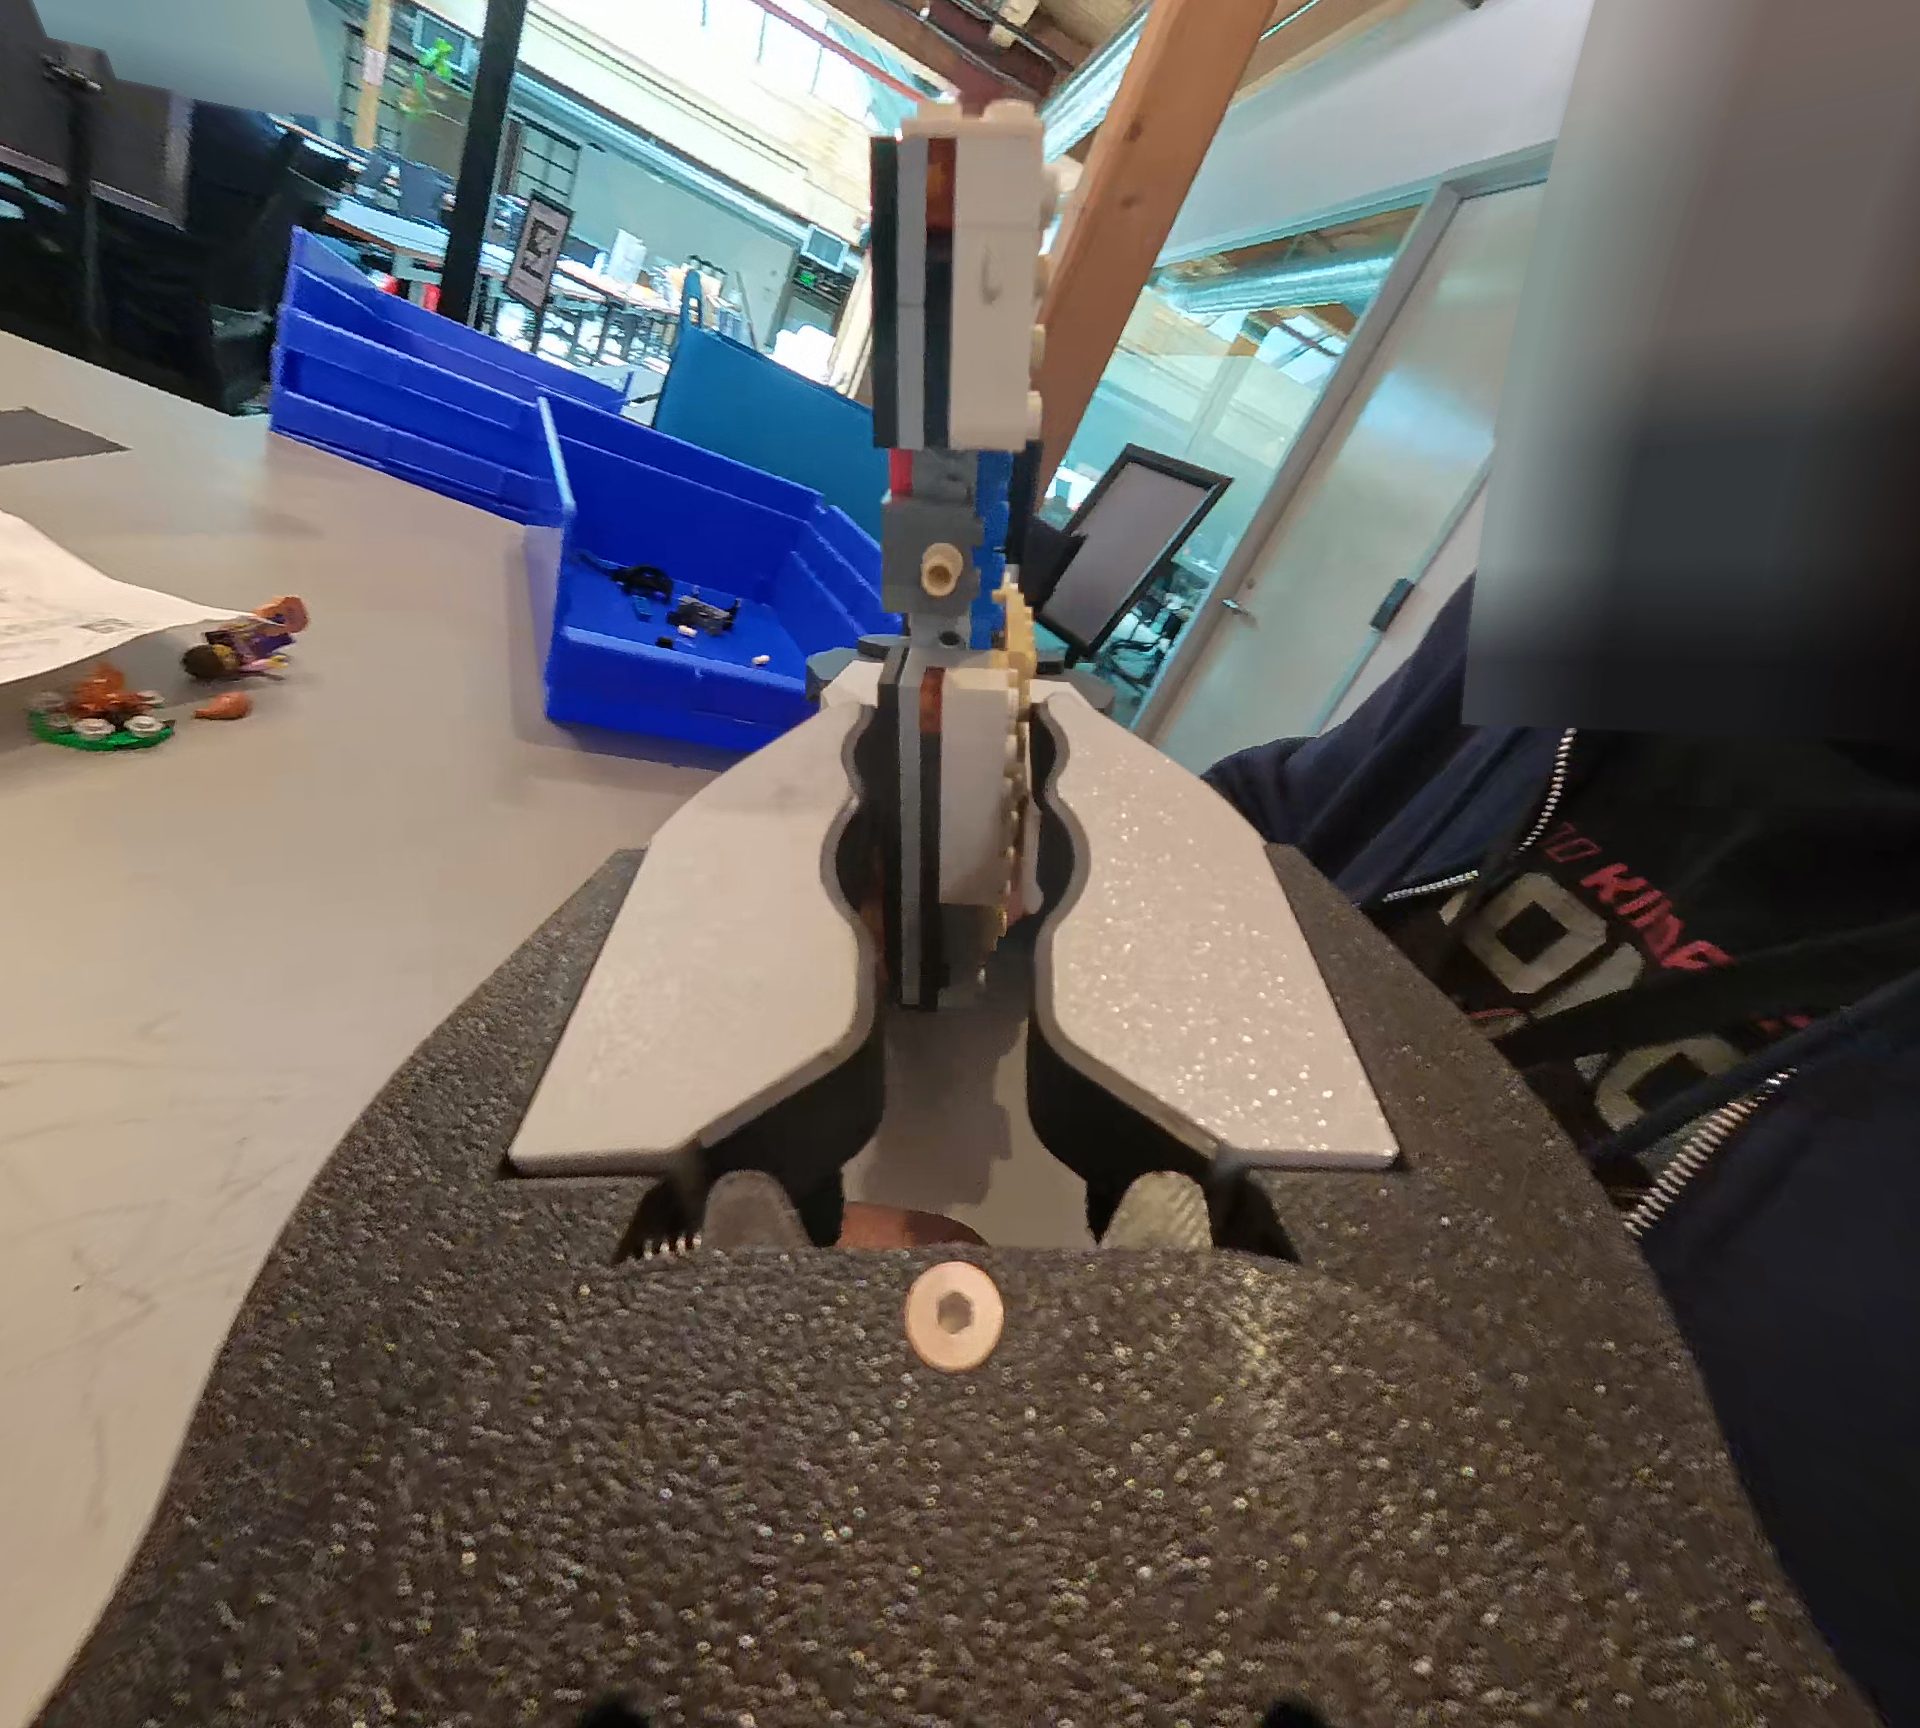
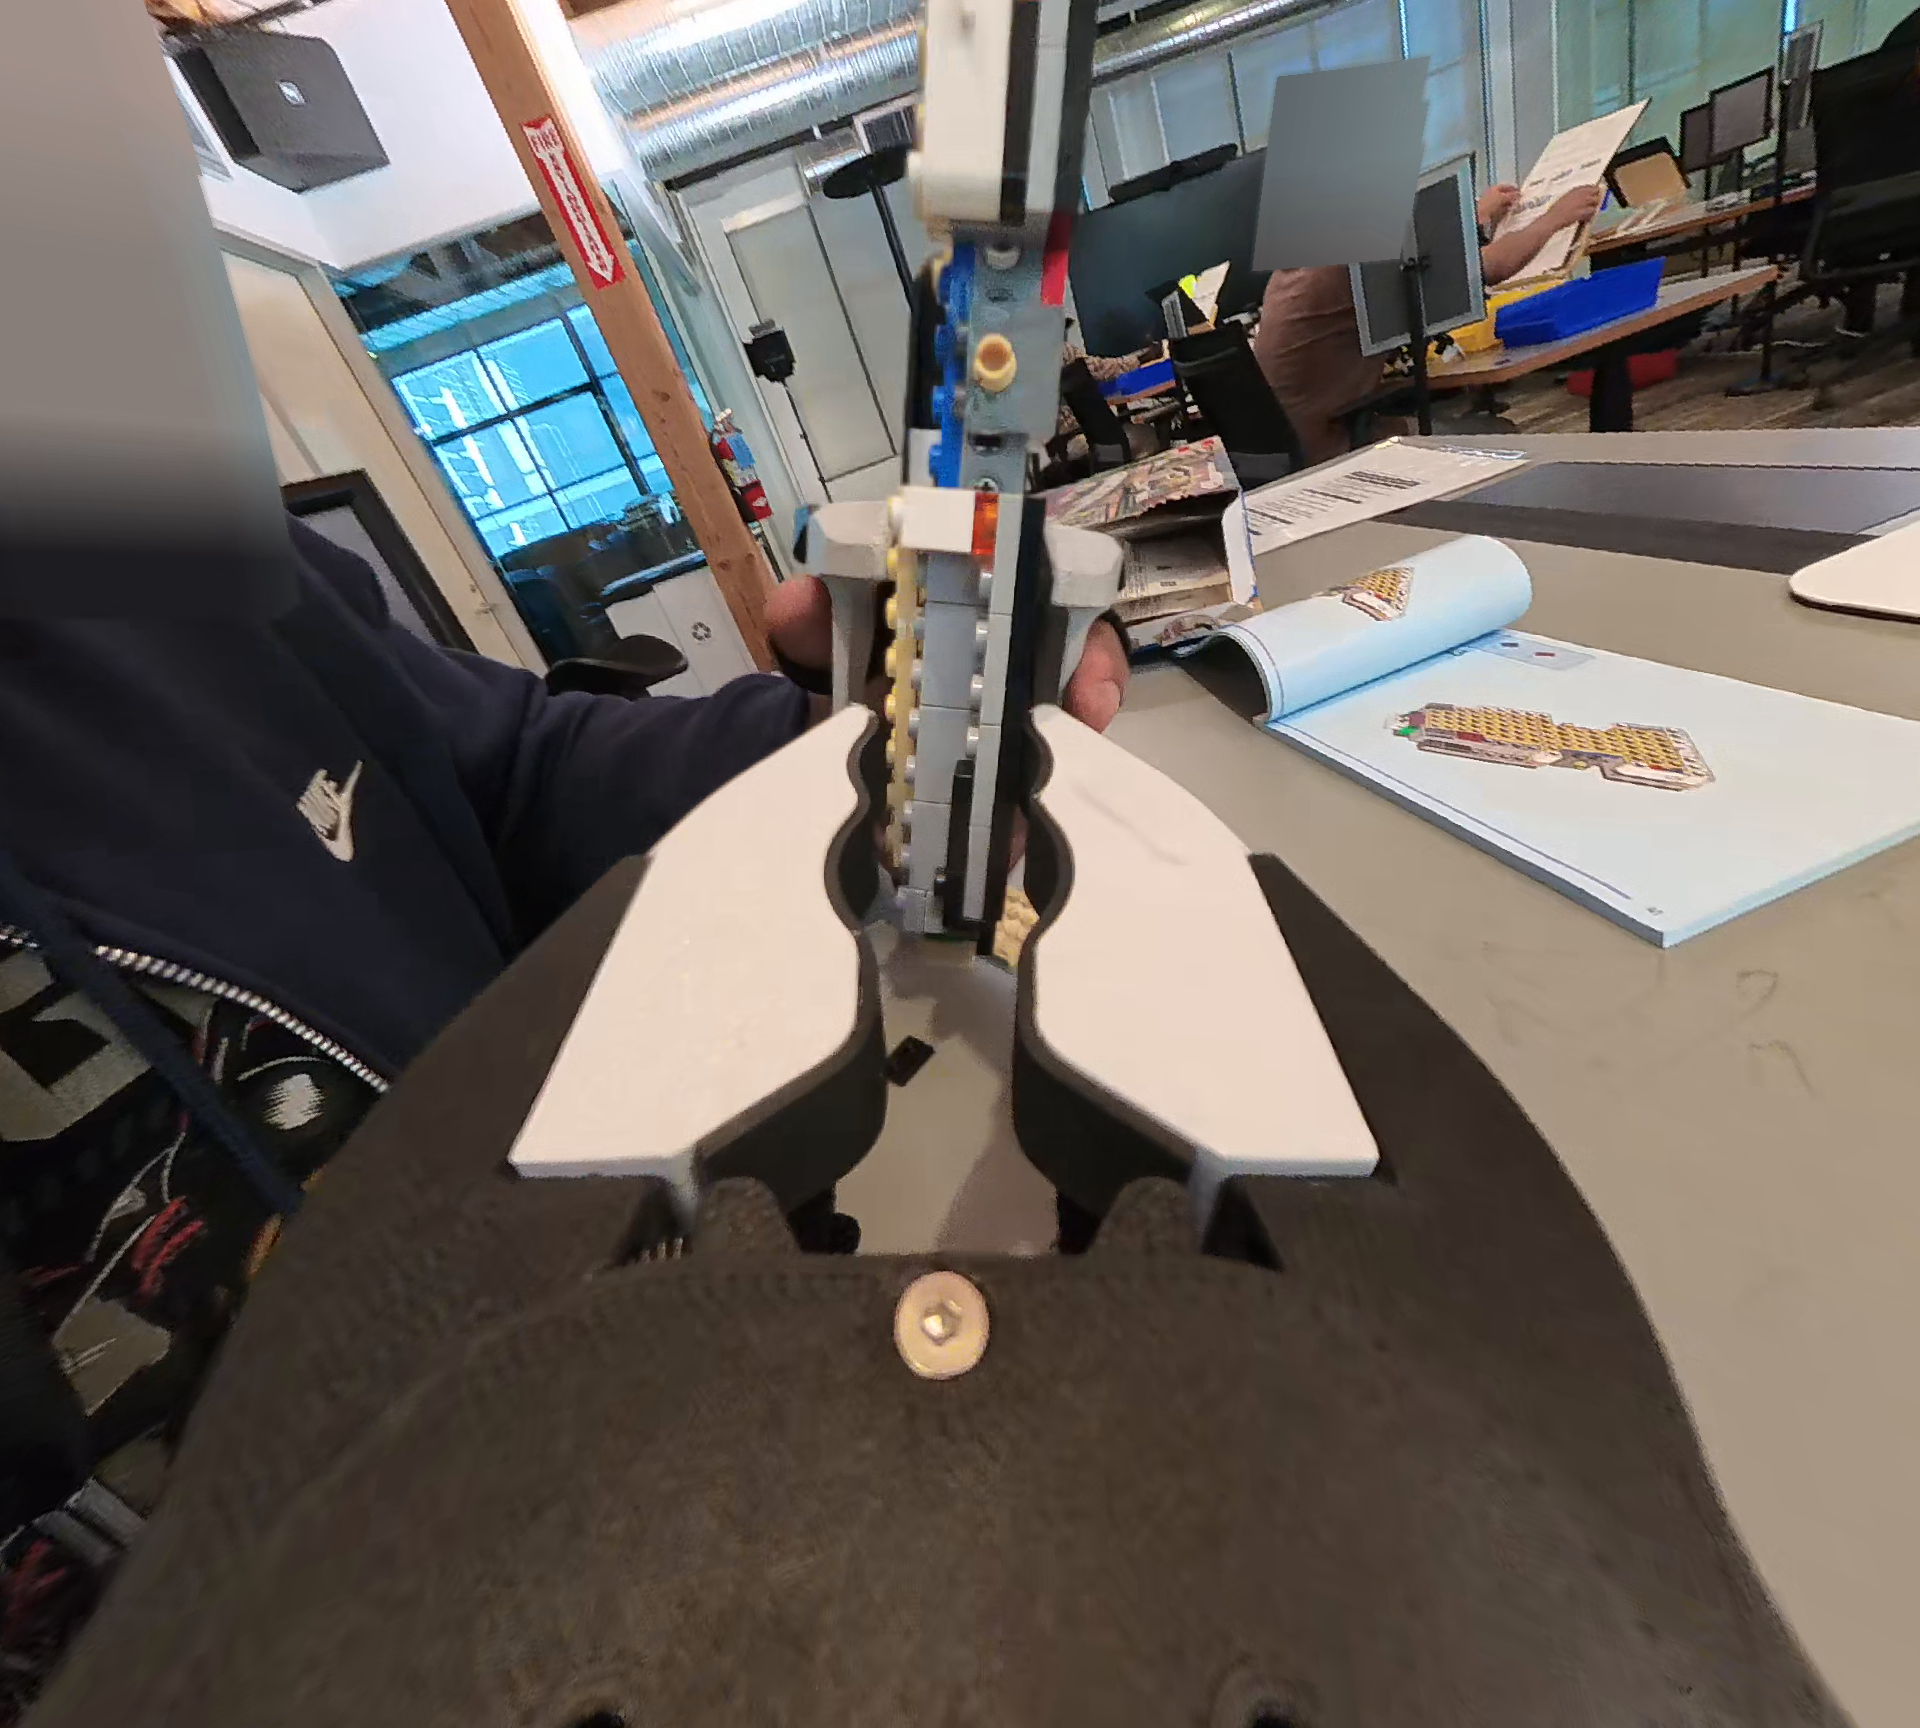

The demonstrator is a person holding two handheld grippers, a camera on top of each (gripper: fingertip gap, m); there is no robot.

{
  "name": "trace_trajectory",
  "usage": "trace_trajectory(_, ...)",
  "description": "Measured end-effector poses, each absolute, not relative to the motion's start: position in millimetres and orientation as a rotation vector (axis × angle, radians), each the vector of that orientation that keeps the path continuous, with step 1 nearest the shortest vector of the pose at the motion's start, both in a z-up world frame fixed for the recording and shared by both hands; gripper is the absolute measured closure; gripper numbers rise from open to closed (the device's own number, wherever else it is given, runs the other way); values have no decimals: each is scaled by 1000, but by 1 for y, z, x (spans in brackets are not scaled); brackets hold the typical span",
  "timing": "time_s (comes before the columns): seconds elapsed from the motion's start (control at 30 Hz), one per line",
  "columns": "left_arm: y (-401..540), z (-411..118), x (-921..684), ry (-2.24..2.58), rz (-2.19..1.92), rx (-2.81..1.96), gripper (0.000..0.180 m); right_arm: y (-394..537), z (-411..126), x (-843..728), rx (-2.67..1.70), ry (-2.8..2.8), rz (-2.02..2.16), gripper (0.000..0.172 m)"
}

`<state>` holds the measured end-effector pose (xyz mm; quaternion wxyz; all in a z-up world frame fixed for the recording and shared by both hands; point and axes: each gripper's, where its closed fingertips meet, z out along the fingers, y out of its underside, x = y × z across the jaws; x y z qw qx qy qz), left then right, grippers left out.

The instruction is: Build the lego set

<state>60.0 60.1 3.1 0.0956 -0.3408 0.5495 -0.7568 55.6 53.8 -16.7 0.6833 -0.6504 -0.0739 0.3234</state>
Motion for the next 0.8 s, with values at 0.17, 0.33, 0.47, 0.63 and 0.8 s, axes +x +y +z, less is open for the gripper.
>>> trace_trajectory(0.17, 61, -7, 67, 1588, -2170, -1028, 152, 60, -24, 56, -1512, -165, 673, 148)
trace_trajectory(0.33, 64, -8, 67, 1513, -2306, -1021, 154, 61, -24, 57, -1522, -163, 645, 147)
trace_trajectory(0.47, 65, -8, 67, 1466, -2362, -1016, 155, 62, -23, 59, -1528, -158, 615, 146)
trace_trajectory(0.63, 67, -3, 65, 1425, -2395, -974, 155, 61, -20, 57, -1522, -162, 602, 145)
trace_trajectory(0.8, 81, 11, 60, 1270, -2482, -919, 156, 59, -17, 56, -1512, -175, 571, 140)
